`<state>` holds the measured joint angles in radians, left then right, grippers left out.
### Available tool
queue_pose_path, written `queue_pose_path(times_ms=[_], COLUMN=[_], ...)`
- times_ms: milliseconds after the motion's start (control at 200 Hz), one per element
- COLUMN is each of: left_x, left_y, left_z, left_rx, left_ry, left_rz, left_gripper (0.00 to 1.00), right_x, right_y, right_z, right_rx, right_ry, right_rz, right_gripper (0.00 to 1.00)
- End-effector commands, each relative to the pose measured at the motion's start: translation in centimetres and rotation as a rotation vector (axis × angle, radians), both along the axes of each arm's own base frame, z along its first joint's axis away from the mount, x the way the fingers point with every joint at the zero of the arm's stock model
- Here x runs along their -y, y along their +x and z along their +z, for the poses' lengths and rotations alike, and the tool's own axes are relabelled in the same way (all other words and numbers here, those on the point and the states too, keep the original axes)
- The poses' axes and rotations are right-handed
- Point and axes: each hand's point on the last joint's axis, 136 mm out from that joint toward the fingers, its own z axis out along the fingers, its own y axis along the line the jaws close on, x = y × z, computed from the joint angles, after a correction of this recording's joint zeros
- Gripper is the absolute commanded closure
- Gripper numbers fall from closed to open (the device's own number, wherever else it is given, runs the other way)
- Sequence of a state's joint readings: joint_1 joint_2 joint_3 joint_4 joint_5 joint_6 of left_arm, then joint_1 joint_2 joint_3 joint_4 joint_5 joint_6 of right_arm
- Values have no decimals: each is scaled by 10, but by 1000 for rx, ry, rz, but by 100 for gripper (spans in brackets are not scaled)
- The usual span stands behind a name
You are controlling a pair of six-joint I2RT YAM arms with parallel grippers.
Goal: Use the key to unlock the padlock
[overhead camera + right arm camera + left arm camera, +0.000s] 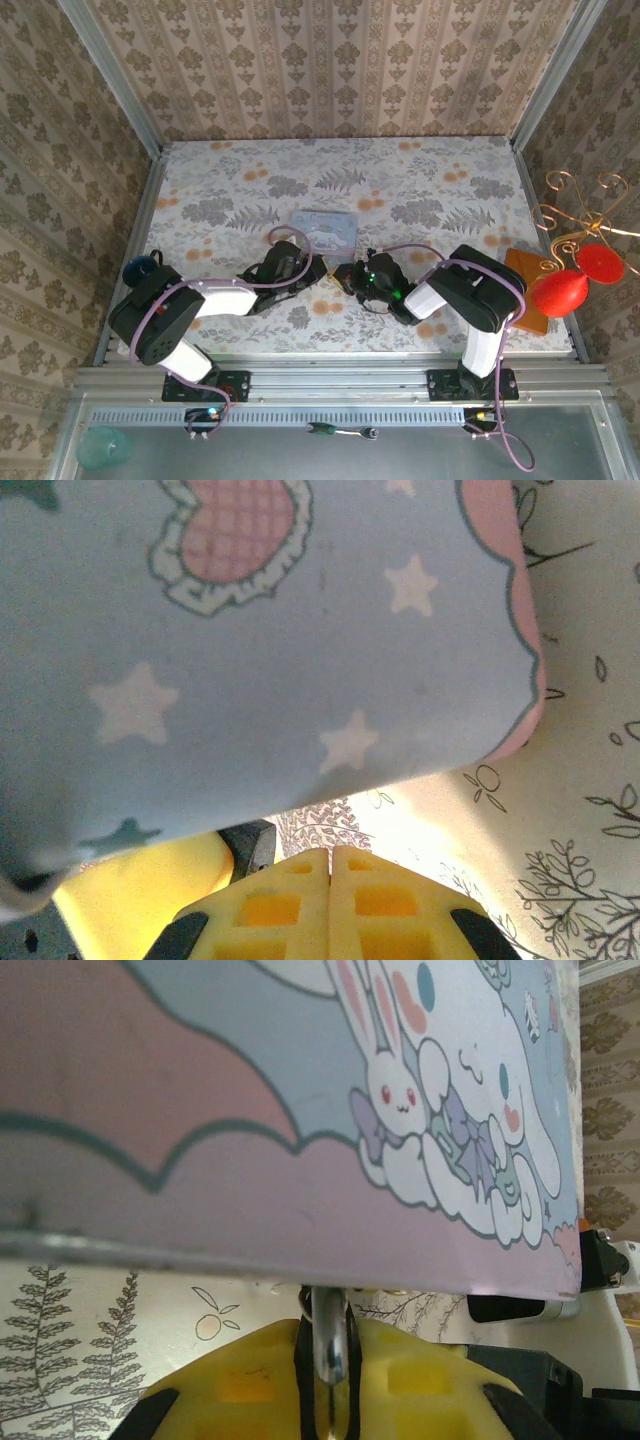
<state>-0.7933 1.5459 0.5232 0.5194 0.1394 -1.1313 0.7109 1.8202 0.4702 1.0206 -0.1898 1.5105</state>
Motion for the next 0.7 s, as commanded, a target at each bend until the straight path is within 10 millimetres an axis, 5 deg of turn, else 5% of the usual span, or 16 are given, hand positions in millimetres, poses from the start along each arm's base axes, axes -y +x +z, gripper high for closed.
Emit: queue_pose_path(times_ms=[0,200,365,550,695], left_x=[30,18,13,0,-12], left_y=[-51,-37,-26,-21,-17], left_z=[-2,15,32,28,23], left_rx=[-109,-54,-9,-14,-23], left_ry=[-91,-152,-216,-199,-154], left_rz=[-196,-130,-88,-54,-34], left_gripper=[93,93,93,93,93], right_x=[-29,-25,-26,-19,-8], right_y=[14,11,10,8,8], right_z=[119,107,105,104,88], right_rx=[309,277,260,269,256], right_ry=[281,266,275,260,215], right_rz=[31,22,27,18,4], right_gripper=[100,76,75,78,61])
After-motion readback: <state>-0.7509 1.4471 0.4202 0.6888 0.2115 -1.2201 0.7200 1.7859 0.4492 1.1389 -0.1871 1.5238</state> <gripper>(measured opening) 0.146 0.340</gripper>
